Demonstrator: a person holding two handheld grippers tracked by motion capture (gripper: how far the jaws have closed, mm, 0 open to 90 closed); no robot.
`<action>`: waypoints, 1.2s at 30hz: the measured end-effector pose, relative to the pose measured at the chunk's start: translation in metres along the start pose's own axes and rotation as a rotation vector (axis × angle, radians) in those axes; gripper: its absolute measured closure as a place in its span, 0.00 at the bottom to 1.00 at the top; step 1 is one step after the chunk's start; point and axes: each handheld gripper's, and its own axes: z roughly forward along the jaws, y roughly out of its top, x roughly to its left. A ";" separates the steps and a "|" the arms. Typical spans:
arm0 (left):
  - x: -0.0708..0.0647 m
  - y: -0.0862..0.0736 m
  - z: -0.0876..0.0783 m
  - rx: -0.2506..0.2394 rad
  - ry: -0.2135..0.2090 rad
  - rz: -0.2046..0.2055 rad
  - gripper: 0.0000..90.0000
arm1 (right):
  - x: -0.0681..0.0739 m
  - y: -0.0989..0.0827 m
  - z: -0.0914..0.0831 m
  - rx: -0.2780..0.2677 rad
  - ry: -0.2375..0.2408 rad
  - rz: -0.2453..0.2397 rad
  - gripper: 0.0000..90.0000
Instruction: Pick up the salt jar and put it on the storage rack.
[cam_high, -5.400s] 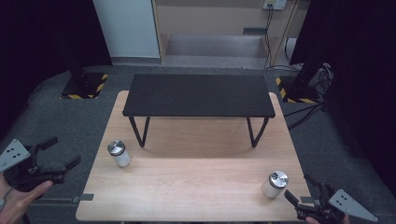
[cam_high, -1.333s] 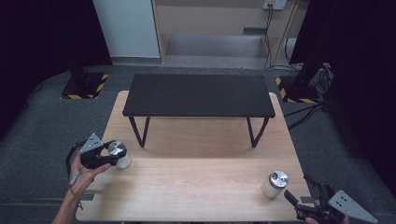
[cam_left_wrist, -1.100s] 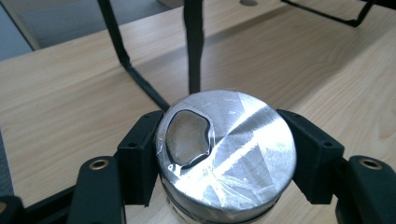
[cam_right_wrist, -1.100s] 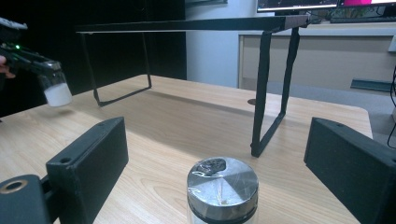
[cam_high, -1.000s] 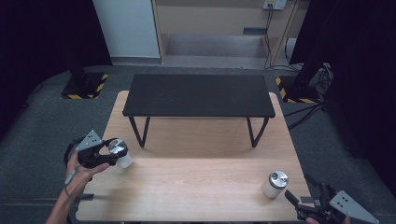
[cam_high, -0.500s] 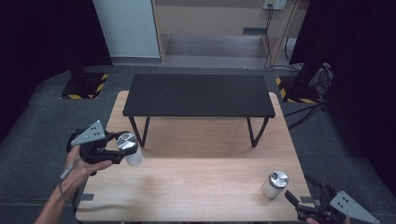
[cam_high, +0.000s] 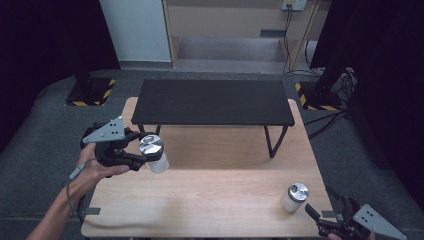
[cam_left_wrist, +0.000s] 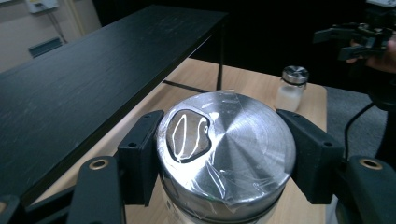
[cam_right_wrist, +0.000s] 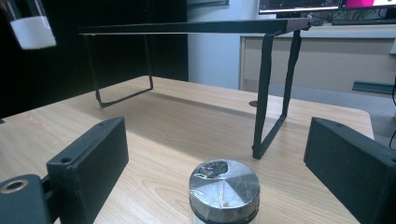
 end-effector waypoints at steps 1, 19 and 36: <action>0.001 0.004 0.001 0.002 -0.009 0.006 0.38 | 0.000 0.000 0.000 0.001 0.001 0.001 0.07; 0.020 0.066 0.020 0.002 -0.013 0.026 0.38 | -0.001 -0.001 0.001 0.007 0.002 0.007 0.07; 0.062 0.085 0.040 -0.055 0.136 -0.047 0.38 | -0.002 -0.001 0.002 0.005 -0.005 0.013 0.07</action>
